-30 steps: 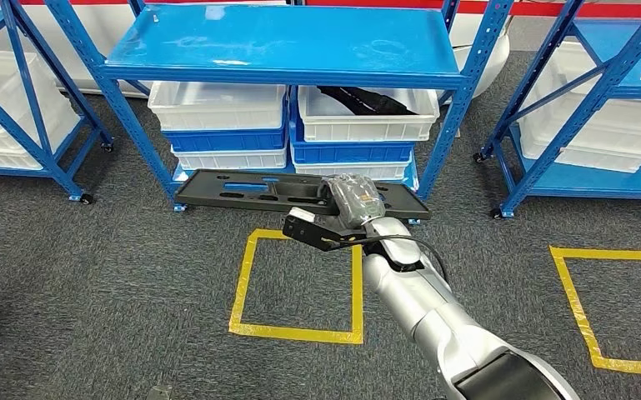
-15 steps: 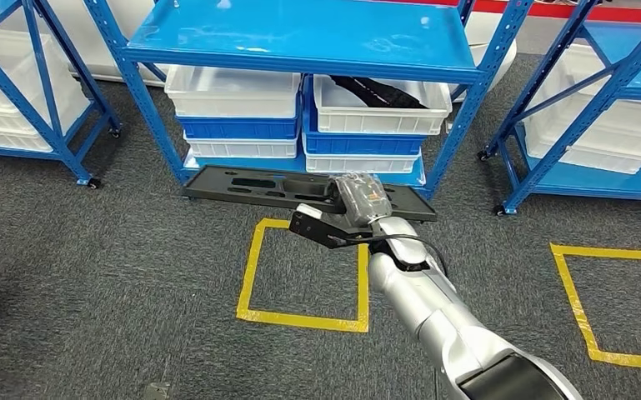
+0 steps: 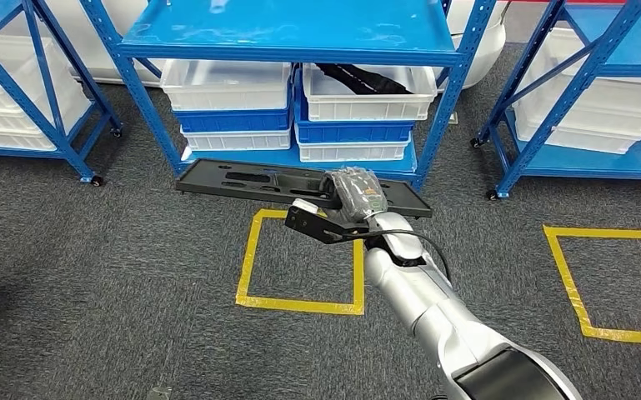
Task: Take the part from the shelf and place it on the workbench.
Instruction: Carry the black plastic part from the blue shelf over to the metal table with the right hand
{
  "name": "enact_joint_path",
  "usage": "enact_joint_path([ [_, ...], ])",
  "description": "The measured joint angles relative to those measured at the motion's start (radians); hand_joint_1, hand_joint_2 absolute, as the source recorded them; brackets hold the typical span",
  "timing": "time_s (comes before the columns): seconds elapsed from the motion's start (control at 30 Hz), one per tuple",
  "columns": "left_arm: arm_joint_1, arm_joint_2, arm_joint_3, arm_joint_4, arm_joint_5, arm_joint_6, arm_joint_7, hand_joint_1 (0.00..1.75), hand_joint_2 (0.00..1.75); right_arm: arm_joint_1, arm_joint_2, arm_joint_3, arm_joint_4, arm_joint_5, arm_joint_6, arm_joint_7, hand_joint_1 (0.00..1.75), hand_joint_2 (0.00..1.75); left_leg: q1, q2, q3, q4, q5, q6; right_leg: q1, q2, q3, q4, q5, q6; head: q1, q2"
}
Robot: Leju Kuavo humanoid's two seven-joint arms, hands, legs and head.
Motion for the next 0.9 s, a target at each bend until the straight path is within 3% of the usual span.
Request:
enact_joint_path([
  [0.1,-0.004,0.001,0.000,0.000,-0.003,0.000,0.001,0.00,1.75,0.003,-0.001,-0.003,0.001,0.004,0.000,0.001,1.66,1.75,0.006,-0.002,0.143,-0.191,0.051,0.000,0.003,0.001,-0.021,0.012,0.013,0.012,-0.004,0.000],
  [0.17,-0.007,0.000,0.000,0.000,-0.005,0.000,0.002,0.00,1.75,0.002,-0.001,-0.004,0.001,0.007,0.000,0.003,1.66,1.75,0.002,-0.006,0.181,-0.254,0.065,0.012,0.010,0.002,-0.029,0.017,0.022,0.025,-0.001,0.000],
  [0.23,-0.007,-0.001,0.000,0.000,-0.007,0.000,0.002,0.00,1.75,0.003,-0.002,-0.004,0.001,0.008,0.000,0.005,1.66,1.75,-0.006,-0.006,0.172,-0.256,0.077,0.032,0.014,0.003,-0.035,0.016,0.032,0.042,0.003,0.000],
  [0.3,-0.008,-0.002,0.000,0.000,-0.009,0.000,0.002,0.00,1.75,0.003,-0.005,-0.006,0.001,0.009,-0.001,0.006,1.66,1.75,-0.010,-0.003,0.161,-0.261,0.096,0.053,0.012,0.004,-0.055,0.039,0.014,0.050,0.004,0.000],
  [0.37,-0.009,-0.003,0.000,0.000,-0.011,0.001,0.002,0.00,1.75,0.003,-0.008,-0.008,0.001,0.009,-0.003,0.007,1.66,1.75,-0.011,0.000,0.142,-0.266,0.118,0.070,0.005,0.005,-0.099,0.139,-0.057,0.044,0.009,0.000],
  [0.43,-0.009,-0.003,0.000,0.000,-0.012,0.001,0.003,0.00,1.75,0.006,-0.011,-0.009,0.001,0.009,-0.004,0.007,1.66,1.75,-0.013,0.001,0.117,-0.265,0.136,0.075,0.002,0.005,-0.143,0.278,-0.128,0.042,0.014,0.000],
  [0.47,-0.009,-0.003,0.000,0.000,-0.012,0.001,0.004,0.00,1.75,0.008,-0.013,-0.010,0.001,0.009,-0.004,0.007,1.66,1.75,-0.013,0.001,0.105,-0.265,0.146,0.074,0.001,0.006,-0.147,0.319,-0.144,0.047,0.014,0.000],
  [0.5,-0.009,-0.004,0.000,0.000,-0.013,0.001,0.004,0.00,1.75,0.010,-0.016,-0.011,0.001,0.009,-0.004,0.007,1.66,1.75,-0.013,0.001,0.094,-0.265,0.155,0.072,0.001,0.006,-0.131,0.320,-0.142,0.054,0.014,0.000],
  [0.57,-0.009,-0.005,0.000,0.000,-0.014,0.001,0.005,0.00,1.75,0.012,-0.019,-0.014,0.001,0.009,-0.005,0.008,1.66,1.75,-0.013,0.001,0.075,-0.265,0.172,0.067,0.003,0.006,-0.043,0.211,-0.110,0.063,0.015,0.000],
  [0.63,-0.009,-0.006,0.000,0.000,-0.015,0.002,0.006,0.00,1.75,0.011,-0.019,-0.017,-0.001,0.009,-0.006,0.008,1.66,1.75,-0.014,0.000,0.063,-0.267,0.189,0.058,0.012,0.006,0.059,0.063,-0.095,0.055,0.015,0.000],
  [0.67,-0.010,-0.007,0.000,0.000,-0.017,0.002,0.006,0.00,1.75,0.010,-0.019,-0.019,-0.002,0.010,-0.008,0.008,1.66,1.75,-0.014,0.000,0.060,-0.269,0.197,0.052,0.018,0.006,0.084,0.019,-0.094,0.048,0.015,0.000],
  [0.73,-0.009,-0.008,0.000,0.000,-0.019,0.001,0.007,0.00,1.75,0.009,-0.019,-0.023,-0.004,0.012,-0.011,0.008,1.66,1.75,-0.014,0.000,0.059,-0.279,0.215,0.038,0.025,0.007,0.084,-0.004,-0.086,0.036,0.016,0.000],
  [0.77,-0.009,-0.008,0.000,0.000,-0.020,0.002,0.007,0.00,1.75,0.009,-0.020,-0.025,-0.004,0.014,-0.012,0.008,1.66,1.75,-0.012,0.000,0.056,-0.282,0.218,0.032,0.016,0.007,0.081,-0.012,-0.076,0.029,0.018,0.000],
  [0.8,-0.008,-0.008,0.000,0.000,-0.021,0.002,0.008,0.00,1.75,0.009,-0.019,-0.027,-0.004,0.016,-0.013,0.008,1.66,1.75,-0.011,-0.001,0.050,-0.276,0.203,0.028,0.008,0.006,0.078,-0.019,-0.063,0.018,0.018,0.000],
  [0.83,-0.008,-0.008,0.000,0.000,-0.021,0.002,0.008,0.00,1.75,0.009,-0.019,-0.028,-0.005,0.018,-0.013,0.008,1.66,1.75,-0.010,-0.001,0.038,-0.250,0.168,0.024,-0.001,0.005,0.072,-0.025,-0.049,0.006,0.015,0.000],
  [0.87,-0.007,-0.007,0.000,0.000,-0.022,0.002,0.009,0.00,1.75,0.010,-0.018,-0.029,-0.006,0.019,-0.013,0.008,1.66,1.75,-0.008,-0.001,0.022,-0.202,0.119,0.021,-0.007,0.003,0.065,-0.028,-0.035,-0.002,0.012,0.000],
  [0.9,-0.007,-0.007,0.000,0.000,-0.022,0.002,0.009,0.00,1.75,0.011,-0.017,-0.030,-0.006,0.021,-0.013,0.009,1.66,1.75,-0.007,0.000,0.004,-0.138,0.066,0.017,-0.004,0.002,0.052,-0.027,-0.024,-0.009,0.009,0.000],
])
